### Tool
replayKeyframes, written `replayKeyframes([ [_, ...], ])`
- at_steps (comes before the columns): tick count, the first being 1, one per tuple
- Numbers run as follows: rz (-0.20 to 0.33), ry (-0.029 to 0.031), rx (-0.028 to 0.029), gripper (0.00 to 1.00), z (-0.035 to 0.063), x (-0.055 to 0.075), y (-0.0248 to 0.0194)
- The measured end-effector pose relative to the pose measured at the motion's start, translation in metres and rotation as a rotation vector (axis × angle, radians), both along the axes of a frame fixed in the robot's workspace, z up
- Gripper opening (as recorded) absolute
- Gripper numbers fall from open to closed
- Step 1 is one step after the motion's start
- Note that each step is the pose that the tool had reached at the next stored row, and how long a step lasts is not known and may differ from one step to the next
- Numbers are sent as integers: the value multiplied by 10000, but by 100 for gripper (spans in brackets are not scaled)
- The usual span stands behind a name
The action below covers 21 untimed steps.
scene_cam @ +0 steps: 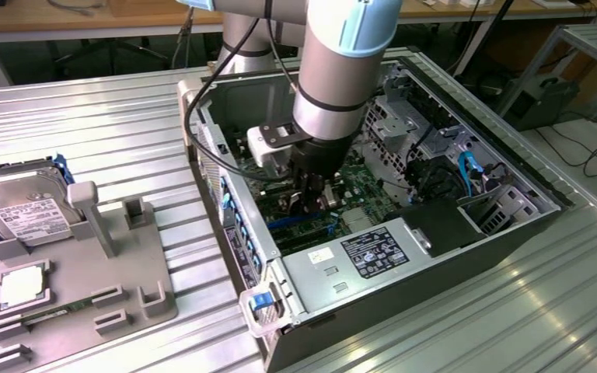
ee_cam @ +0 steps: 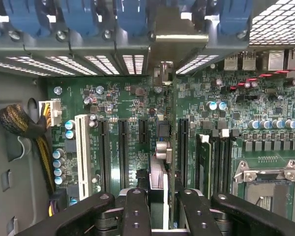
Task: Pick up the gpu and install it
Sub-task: 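Insert the gpu into the slot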
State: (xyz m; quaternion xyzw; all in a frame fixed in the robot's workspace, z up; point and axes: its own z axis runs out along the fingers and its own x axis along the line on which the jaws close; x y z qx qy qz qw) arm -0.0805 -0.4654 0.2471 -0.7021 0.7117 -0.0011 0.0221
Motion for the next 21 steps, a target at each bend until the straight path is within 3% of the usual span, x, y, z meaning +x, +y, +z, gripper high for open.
replayKeyframes([
  [7,-1,3,12,28,-76,-1,0],
  [17,1,4,38,28,-77,-2,19],
  [21,1,19,39,28,-145,-12,19],
])
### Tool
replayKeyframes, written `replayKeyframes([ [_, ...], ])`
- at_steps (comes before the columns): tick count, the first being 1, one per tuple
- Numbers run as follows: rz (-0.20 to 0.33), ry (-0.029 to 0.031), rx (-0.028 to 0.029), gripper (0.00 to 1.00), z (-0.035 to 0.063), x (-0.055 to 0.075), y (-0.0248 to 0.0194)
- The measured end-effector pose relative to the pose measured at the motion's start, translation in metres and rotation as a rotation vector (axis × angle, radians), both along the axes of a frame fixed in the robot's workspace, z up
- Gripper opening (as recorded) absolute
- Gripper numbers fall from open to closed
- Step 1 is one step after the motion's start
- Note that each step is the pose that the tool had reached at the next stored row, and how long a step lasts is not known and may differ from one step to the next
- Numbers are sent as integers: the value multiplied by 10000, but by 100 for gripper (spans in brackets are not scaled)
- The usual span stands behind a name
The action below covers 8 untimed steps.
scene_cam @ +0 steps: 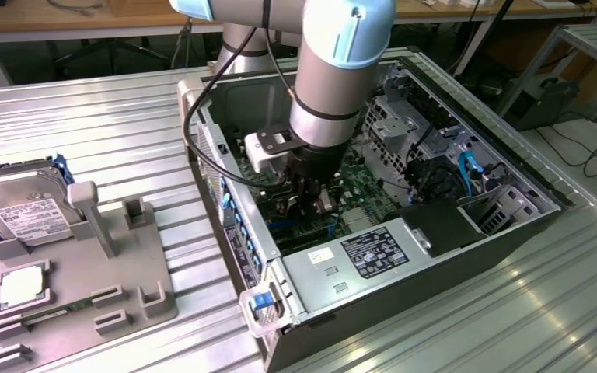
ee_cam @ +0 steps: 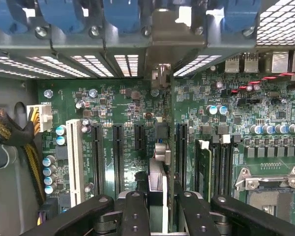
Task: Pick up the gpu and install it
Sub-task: 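Insert the gpu into the slot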
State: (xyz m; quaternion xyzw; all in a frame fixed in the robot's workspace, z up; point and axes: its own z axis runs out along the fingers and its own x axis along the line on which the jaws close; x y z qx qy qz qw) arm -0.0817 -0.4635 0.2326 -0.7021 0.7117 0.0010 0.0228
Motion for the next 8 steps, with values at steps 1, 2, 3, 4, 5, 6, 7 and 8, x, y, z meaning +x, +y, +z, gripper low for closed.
replayKeyframes([
  [1,-2,-2,6,28,1,0,1],
  [2,0,-6,5,28,37,1,3],
  [3,-1,-2,-31,28,70,1,6],
  [4,0,-3,-31,28,70,0,6],
  [5,-1,-2,-33,28,71,0,6],
  [6,2,-3,-33,28,71,0,6],
  [7,20,-2,-35,28,72,0,7],
  [8,73,-2,-35,28,72,0,10],
])
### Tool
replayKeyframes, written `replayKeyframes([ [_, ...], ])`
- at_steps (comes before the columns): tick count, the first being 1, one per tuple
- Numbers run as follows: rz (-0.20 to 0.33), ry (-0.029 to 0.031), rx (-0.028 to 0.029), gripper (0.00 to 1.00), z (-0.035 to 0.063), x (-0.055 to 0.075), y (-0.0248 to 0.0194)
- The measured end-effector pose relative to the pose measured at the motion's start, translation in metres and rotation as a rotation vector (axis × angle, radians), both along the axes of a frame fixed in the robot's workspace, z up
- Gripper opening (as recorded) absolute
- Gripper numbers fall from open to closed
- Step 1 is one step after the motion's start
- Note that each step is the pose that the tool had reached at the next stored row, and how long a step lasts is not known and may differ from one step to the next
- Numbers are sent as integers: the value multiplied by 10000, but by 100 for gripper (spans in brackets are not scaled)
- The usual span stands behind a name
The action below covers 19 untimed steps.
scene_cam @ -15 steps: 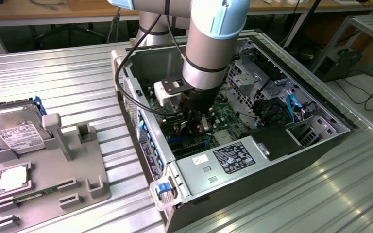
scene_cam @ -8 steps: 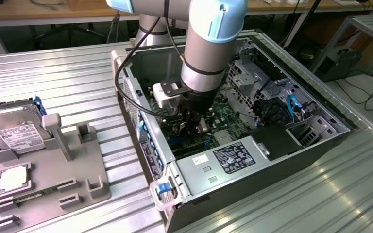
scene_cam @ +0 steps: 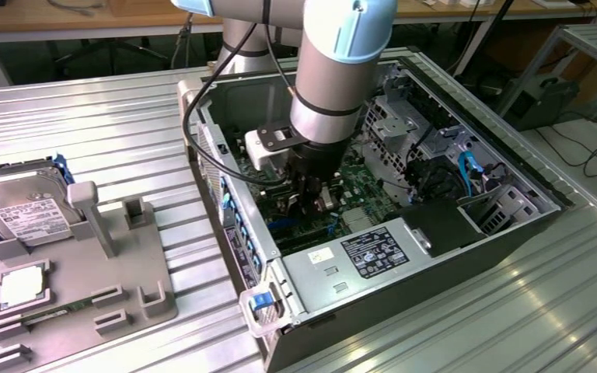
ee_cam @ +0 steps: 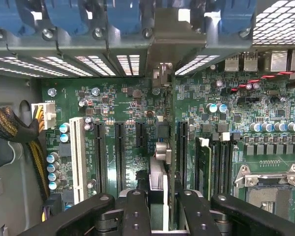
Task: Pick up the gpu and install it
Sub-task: 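Insert the gpu into the slot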
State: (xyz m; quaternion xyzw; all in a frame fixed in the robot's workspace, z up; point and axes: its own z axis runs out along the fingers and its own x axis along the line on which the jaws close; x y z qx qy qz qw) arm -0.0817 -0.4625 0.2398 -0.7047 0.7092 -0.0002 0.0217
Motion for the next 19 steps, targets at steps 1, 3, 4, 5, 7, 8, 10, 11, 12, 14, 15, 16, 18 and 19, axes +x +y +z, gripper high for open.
replayKeyframes([
  [1,55,-1,1,28,-1,0,3],
  [3,97,0,2,28,-1,0,8],
  [4,98,0,2,28,-1,0,8],
  [5,97,-1,2,28,-1,0,8],
  [7,97,8,3,28,-22,-1,8],
  [8,97,22,2,28,-39,0,8],
  [10,97,57,0,28,-76,0,8],
  [11,97,74,-2,28,-91,-1,8],
  [12,98,91,-5,28,-105,0,7],
  [14,97,103,-1,28,-114,0,8],
  [15,98,100,4,28,-116,0,8],
  [16,97,100,4,28,-116,0,8],
  [18,97,101,3,28,-116,0,8],
  [19,98,101,3,28,-115,0,9],
])
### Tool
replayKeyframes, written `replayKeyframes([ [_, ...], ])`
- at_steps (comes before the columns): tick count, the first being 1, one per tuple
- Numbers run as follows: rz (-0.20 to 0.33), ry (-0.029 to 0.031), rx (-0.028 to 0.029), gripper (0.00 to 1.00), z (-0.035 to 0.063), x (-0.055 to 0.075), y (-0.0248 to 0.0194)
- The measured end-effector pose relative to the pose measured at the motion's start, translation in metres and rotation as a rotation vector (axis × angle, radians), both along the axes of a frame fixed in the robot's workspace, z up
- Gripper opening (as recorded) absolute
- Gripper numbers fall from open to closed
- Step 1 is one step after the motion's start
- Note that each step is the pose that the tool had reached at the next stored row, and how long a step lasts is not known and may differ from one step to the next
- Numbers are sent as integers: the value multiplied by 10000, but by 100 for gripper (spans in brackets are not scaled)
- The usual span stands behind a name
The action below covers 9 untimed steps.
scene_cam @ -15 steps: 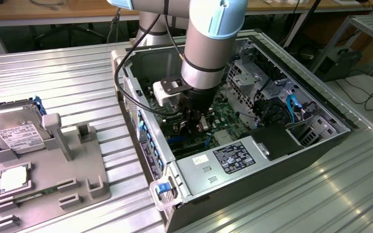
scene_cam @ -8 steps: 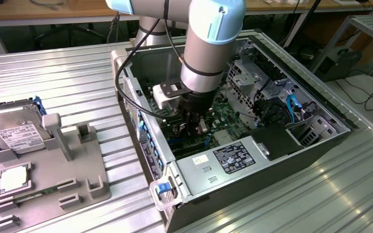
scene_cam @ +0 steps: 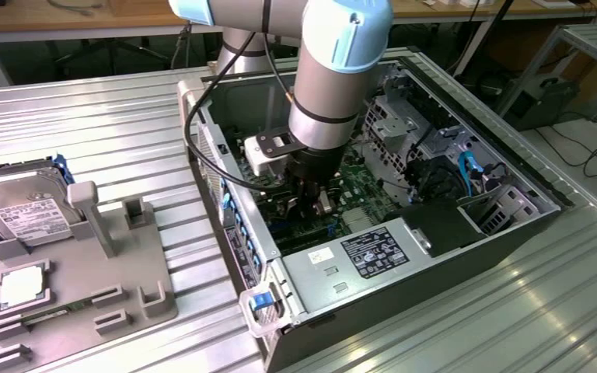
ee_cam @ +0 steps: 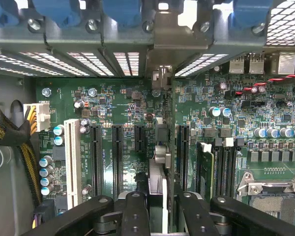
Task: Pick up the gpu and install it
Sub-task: 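Insert the gpu into the slot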
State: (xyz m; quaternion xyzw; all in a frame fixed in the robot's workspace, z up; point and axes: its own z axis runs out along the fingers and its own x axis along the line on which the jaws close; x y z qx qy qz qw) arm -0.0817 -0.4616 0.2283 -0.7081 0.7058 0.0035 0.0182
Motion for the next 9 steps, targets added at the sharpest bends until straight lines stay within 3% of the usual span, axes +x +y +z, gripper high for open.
replayKeyframes([
  [3,-1,7,-19,28,-40,-13,15],
  [9,0,0,0,28,-63,-14,20],
])
